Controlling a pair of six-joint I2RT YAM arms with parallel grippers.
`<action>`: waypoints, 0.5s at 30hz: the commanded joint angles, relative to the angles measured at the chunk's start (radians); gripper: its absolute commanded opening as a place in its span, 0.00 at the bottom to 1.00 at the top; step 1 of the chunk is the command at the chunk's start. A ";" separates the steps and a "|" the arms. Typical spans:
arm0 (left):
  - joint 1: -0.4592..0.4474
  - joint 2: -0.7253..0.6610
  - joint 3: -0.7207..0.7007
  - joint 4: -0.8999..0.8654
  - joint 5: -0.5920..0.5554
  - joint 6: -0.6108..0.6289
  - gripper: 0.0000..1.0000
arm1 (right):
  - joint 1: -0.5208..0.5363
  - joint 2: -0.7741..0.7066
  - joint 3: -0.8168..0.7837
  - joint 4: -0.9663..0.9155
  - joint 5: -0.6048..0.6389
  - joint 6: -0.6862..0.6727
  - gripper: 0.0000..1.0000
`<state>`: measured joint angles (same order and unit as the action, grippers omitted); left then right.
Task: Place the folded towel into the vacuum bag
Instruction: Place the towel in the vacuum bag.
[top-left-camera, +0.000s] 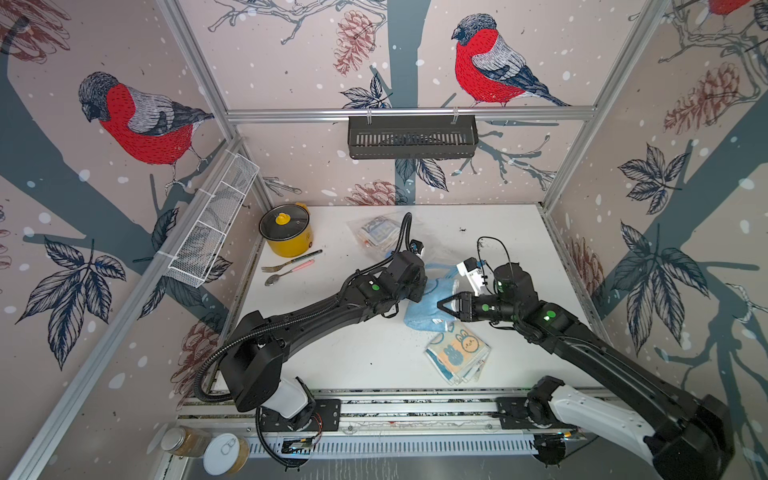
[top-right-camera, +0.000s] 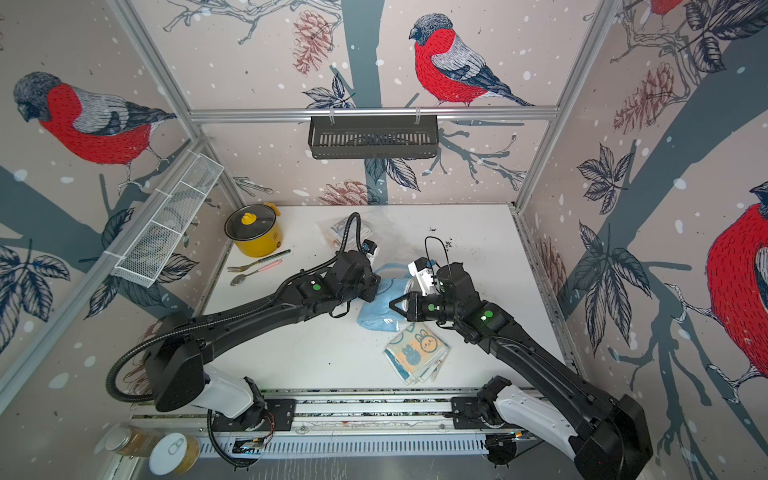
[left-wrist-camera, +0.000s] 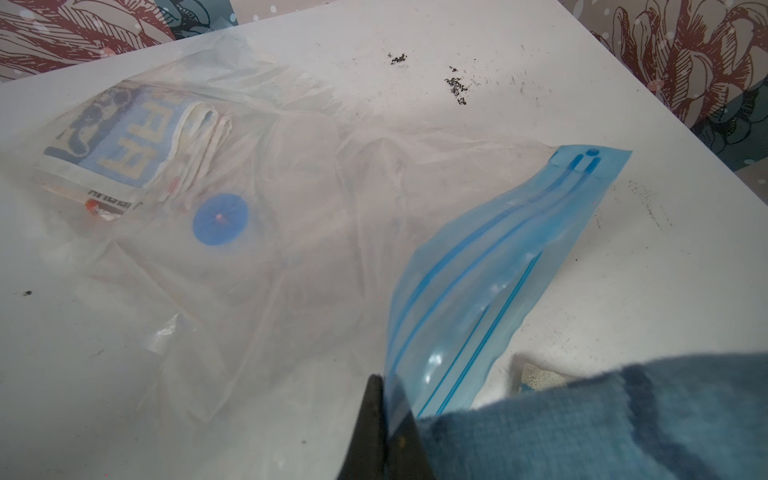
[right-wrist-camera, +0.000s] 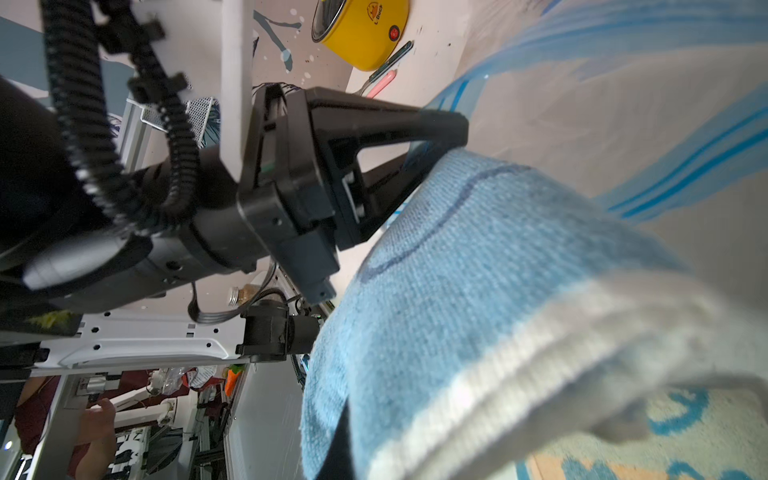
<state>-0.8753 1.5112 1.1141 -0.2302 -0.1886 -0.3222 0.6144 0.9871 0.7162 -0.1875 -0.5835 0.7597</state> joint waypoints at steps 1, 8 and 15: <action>-0.002 -0.007 0.006 -0.005 0.024 -0.024 0.00 | -0.036 0.046 -0.006 0.106 -0.031 0.025 0.00; -0.008 -0.029 -0.010 -0.004 0.053 -0.039 0.00 | -0.093 0.104 -0.031 0.219 0.001 0.076 0.00; -0.027 -0.019 0.011 0.006 0.081 -0.061 0.00 | -0.094 0.125 -0.035 0.276 0.119 0.124 0.00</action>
<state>-0.8951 1.4879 1.1088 -0.2333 -0.1310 -0.3561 0.5201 1.1099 0.6827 0.0090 -0.5369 0.8490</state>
